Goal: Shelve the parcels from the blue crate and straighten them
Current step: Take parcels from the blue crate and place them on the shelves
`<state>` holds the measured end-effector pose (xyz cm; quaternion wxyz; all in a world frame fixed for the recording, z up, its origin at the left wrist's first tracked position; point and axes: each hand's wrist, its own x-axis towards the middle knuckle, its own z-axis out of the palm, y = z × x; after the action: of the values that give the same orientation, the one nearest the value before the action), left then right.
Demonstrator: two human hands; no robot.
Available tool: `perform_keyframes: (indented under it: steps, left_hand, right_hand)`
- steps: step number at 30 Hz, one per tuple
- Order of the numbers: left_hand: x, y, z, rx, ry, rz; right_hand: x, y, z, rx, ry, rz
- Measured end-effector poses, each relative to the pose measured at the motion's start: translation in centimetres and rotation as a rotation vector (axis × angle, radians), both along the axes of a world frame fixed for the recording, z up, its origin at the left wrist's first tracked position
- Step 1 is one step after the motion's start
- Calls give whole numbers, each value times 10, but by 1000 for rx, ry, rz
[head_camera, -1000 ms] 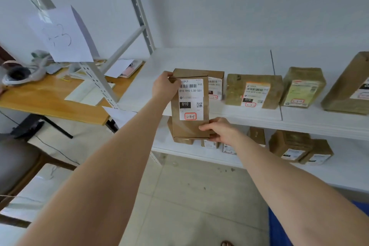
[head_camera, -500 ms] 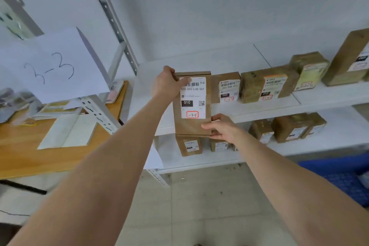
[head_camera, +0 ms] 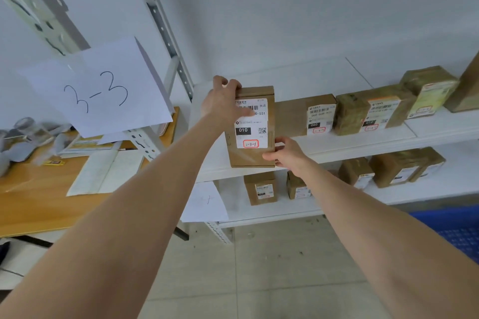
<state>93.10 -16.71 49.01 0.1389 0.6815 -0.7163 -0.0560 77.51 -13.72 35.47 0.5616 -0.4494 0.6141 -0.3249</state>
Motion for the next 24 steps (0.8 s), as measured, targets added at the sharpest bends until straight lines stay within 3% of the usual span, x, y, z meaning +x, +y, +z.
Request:
perform_keyframes:
  steps: [7,17,24]
  left_hand:
    - [27,-4,-18,-71,-11,57]
    - [37,-9,-47,-65,-12,82]
    - [38,-8,-48,-91,-176,35]
  right_hand:
    - [39,-21,-8,-194,301,48]
    - [58,-35,-32,-185,402,50]
    - [57,-21,-20,-217,514,-25]
